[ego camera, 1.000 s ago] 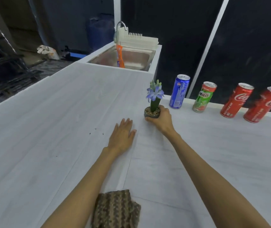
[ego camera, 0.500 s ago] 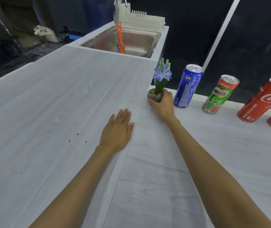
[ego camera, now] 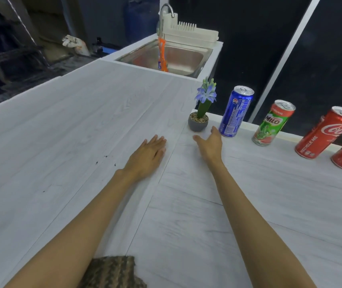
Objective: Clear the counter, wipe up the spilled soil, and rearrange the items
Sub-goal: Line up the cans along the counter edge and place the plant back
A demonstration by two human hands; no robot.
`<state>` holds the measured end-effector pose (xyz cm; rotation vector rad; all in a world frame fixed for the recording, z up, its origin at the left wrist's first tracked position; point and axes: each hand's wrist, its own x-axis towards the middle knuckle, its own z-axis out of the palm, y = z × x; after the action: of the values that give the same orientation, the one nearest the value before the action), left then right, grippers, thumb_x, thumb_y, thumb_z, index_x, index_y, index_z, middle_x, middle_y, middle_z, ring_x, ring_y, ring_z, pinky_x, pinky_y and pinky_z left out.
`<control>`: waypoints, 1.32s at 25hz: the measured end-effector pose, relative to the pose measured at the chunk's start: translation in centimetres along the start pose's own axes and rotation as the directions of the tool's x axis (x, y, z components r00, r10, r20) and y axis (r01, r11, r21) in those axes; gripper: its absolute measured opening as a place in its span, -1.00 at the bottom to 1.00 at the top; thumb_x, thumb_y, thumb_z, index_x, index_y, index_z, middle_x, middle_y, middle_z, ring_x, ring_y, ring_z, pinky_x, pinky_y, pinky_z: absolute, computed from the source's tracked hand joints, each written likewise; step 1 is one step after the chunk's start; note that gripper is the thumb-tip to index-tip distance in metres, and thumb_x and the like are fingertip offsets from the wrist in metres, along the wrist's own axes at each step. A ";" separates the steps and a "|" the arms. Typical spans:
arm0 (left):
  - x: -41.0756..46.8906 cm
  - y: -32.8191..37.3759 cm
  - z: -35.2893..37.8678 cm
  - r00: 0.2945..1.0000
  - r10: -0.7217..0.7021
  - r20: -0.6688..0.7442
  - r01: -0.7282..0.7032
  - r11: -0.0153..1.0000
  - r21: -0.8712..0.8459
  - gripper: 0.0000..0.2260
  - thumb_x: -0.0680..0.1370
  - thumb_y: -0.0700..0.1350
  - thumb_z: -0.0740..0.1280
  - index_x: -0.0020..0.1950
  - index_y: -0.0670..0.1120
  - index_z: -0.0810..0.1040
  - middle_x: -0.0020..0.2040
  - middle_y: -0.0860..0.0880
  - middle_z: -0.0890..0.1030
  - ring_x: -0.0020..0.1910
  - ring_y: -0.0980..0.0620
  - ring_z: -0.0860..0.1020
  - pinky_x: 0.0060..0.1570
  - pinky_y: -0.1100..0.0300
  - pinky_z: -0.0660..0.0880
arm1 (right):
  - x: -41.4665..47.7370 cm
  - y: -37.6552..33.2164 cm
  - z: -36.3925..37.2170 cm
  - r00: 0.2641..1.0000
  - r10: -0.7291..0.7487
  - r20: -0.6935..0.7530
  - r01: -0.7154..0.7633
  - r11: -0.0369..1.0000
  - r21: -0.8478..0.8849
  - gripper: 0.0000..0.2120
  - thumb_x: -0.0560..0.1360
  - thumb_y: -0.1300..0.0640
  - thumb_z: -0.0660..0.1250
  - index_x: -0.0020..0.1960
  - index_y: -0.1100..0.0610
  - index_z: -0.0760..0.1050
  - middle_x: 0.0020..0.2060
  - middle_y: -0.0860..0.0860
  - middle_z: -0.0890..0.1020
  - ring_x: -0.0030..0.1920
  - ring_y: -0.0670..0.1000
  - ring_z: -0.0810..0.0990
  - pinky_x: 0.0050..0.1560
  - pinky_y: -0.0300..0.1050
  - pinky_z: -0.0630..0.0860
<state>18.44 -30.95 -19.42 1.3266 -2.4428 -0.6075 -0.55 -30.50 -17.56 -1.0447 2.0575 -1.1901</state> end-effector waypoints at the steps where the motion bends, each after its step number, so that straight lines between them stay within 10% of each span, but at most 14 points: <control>1: -1.3 0.0 -0.5 1.000 0.000 -0.016 0.000 1.000 -0.021 -0.58 0.64 -0.03 -0.05 0.49 -0.08 0.14 0.53 0.03 0.14 0.52 0.15 0.00 0.47 0.24 -0.14 | -1.6 -0.1 0.1 1.000 -0.017 0.006 0.017 1.000 0.026 -0.33 0.51 0.14 0.31 0.50 0.22 0.07 0.50 0.11 0.18 0.49 0.09 0.19 0.44 -0.07 0.19; 8: -14.1 -1.4 -3.3 0.994 -0.084 -0.075 0.084 0.996 -0.003 -0.60 0.63 -0.04 0.03 0.47 -0.04 0.22 0.51 0.05 0.18 0.52 0.14 0.04 0.43 0.28 -0.15 | -17.1 -2.1 1.6 0.939 -0.306 0.157 0.313 0.950 -0.020 -0.70 0.53 0.20 0.25 0.26 0.16 0.44 0.36 0.04 0.37 0.38 -0.01 0.32 0.13 -0.43 0.17; 11: -19.3 -1.4 -3.6 0.978 -0.141 -0.156 0.134 0.990 -0.052 -0.68 0.60 -0.08 0.14 0.33 -0.06 0.42 0.39 -0.02 0.41 0.39 0.03 0.32 0.29 0.31 0.17 | -24.2 -1.7 2.1 0.895 -0.388 0.218 0.426 0.891 -0.161 -0.80 0.52 0.17 0.24 0.12 0.11 0.52 0.22 0.01 0.45 0.28 -0.02 0.39 -0.03 -0.38 0.23; 18: -27.5 1.6 -3.9 0.982 -0.179 -0.064 0.170 0.977 -0.132 -0.71 0.50 -0.04 0.32 0.20 -0.06 0.49 -0.01 -0.06 0.56 -0.12 0.08 0.47 -0.09 0.29 0.37 | -32.8 -1.2 2.4 0.910 -0.108 0.401 0.339 0.751 -0.567 -0.58 0.52 0.00 0.23 0.31 0.16 0.33 0.21 0.13 0.44 0.20 0.13 0.44 0.08 -0.06 0.43; 21: -28.2 3.1 -4.0 0.960 -0.282 0.000 0.274 0.932 -0.238 -0.63 0.48 -0.14 0.35 0.26 -0.11 0.39 -0.06 -0.05 0.53 -0.12 0.07 0.47 -0.09 0.24 0.40 | -33.6 -2.0 2.2 0.921 0.050 0.387 0.181 0.825 -0.536 -0.83 0.45 0.12 0.32 -0.03 0.17 0.40 -0.13 0.10 0.49 -0.15 0.07 0.50 -0.30 -0.21 0.36; 24: -29.7 3.3 -5.3 0.897 -0.412 0.161 0.433 0.746 -0.505 -0.65 0.48 -0.21 0.35 0.26 -0.20 0.43 0.07 -0.15 0.58 0.00 -0.01 0.52 0.06 0.20 0.46 | -34.1 -2.7 1.2 0.883 0.003 0.470 0.187 0.915 -0.357 -0.75 0.36 0.17 0.41 -0.38 0.15 0.36 -0.42 0.03 0.43 -0.40 -0.01 0.39 -0.41 -0.19 0.28; 29: -37.0 0.8 -10.5 0.914 -0.333 0.232 0.311 0.208 -0.927 -0.72 0.41 -0.18 0.36 0.12 -0.12 0.57 0.03 -0.07 0.65 0.02 0.00 0.61 0.12 0.05 0.54 | -35.8 -4.7 1.6 0.634 -0.185 0.751 0.026 0.975 0.219 -0.70 0.37 0.15 0.47 0.09 0.08 0.55 0.06 0.14 0.62 0.10 0.09 0.60 0.12 -0.03 0.52; 33: -43.1 -1.6 -10.9 0.813 -0.577 0.080 0.128 0.043 -0.991 -0.77 0.40 -0.18 0.34 0.04 -0.14 0.59 -0.02 -0.07 0.64 -0.06 0.01 0.60 -0.06 0.19 0.59 | -38.6 -4.8 7.1 0.334 -0.155 0.930 -0.067 0.980 0.187 -0.63 0.39 0.14 0.46 0.18 0.15 0.55 0.11 0.09 0.66 0.16 0.09 0.61 0.23 0.04 0.51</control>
<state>47.36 2.31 -13.20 1.1589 -0.7693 -1.5803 27.91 -3.33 -13.99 -1.2637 0.9211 -0.4826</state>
